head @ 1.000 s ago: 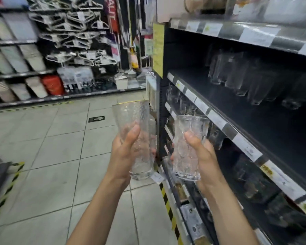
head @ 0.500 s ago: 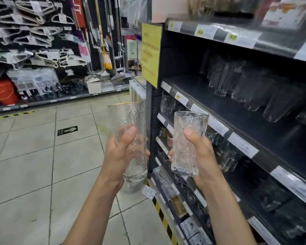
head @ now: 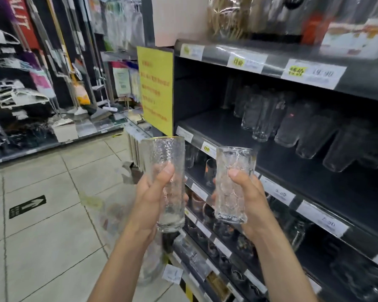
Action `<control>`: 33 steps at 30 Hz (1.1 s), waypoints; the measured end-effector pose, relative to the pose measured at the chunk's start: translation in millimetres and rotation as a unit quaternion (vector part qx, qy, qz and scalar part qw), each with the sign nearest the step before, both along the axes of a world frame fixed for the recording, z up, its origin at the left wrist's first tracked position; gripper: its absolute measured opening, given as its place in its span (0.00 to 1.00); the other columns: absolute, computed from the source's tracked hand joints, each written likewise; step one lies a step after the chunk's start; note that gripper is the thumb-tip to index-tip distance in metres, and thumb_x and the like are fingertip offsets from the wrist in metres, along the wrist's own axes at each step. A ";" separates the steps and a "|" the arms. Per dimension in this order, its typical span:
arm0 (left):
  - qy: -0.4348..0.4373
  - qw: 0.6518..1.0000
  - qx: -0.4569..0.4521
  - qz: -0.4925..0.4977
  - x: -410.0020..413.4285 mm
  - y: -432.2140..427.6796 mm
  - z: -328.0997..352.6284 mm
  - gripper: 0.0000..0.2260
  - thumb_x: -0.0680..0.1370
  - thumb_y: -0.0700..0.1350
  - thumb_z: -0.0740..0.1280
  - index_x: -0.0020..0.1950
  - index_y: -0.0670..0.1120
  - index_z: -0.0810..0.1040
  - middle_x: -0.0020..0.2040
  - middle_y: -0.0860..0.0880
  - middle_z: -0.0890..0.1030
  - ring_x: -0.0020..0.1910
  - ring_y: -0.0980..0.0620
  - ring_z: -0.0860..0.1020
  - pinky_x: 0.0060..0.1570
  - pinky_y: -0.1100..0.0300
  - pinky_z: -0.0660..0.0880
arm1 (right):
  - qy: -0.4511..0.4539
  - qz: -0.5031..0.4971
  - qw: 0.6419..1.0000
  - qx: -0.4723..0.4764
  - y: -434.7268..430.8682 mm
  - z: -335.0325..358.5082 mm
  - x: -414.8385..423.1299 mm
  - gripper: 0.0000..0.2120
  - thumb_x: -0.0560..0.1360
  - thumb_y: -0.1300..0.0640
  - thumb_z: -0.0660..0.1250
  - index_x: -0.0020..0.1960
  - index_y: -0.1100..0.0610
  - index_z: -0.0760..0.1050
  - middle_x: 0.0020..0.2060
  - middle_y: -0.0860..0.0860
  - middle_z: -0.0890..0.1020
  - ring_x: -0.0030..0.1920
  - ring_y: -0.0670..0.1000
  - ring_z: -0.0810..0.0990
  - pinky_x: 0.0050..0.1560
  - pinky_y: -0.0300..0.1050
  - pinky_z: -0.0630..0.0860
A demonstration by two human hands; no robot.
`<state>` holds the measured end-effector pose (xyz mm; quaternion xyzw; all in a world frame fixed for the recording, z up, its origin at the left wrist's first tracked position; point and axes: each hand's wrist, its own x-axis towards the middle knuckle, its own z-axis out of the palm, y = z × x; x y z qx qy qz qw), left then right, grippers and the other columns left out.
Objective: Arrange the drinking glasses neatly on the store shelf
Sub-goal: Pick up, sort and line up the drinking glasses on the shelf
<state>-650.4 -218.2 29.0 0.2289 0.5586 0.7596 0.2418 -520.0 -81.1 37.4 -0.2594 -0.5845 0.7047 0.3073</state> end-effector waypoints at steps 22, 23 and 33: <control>0.092 0.977 -0.031 -0.187 -191.3 209.2 37.1 0.27 0.67 0.61 0.77 0.61 0.55 0.74 0.50 0.54 0.83 0.47 0.54 0.84 0.48 0.54 0.77 | 0.003 -0.244 0.967 0.072 125.6 32.1 -151.1 0.38 0.64 0.34 0.75 0.69 0.49 0.71 0.62 0.48 0.81 0.59 0.48 0.80 0.64 0.54 0.75; 0.095 0.976 -0.030 -0.196 -197.0 218.7 38.3 0.29 0.67 0.62 0.76 0.62 0.53 0.73 0.50 0.53 0.82 0.45 0.54 0.83 0.46 0.57 0.77 | -0.008 -0.262 0.962 0.070 131.2 33.9 -156.2 0.38 0.64 0.34 0.75 0.69 0.48 0.70 0.63 0.47 0.79 0.61 0.47 0.79 0.66 0.53 0.72; 0.217 0.936 -0.081 -0.265 -252.2 294.3 32.4 0.32 0.80 0.63 0.59 0.77 0.49 0.52 0.62 0.53 0.75 0.64 0.51 0.74 0.60 0.56 0.71 | -0.089 -0.381 0.917 0.073 178.0 26.1 -208.3 0.46 0.57 0.42 0.83 0.70 0.52 0.70 0.60 0.48 0.81 0.59 0.49 0.81 0.62 0.54 0.78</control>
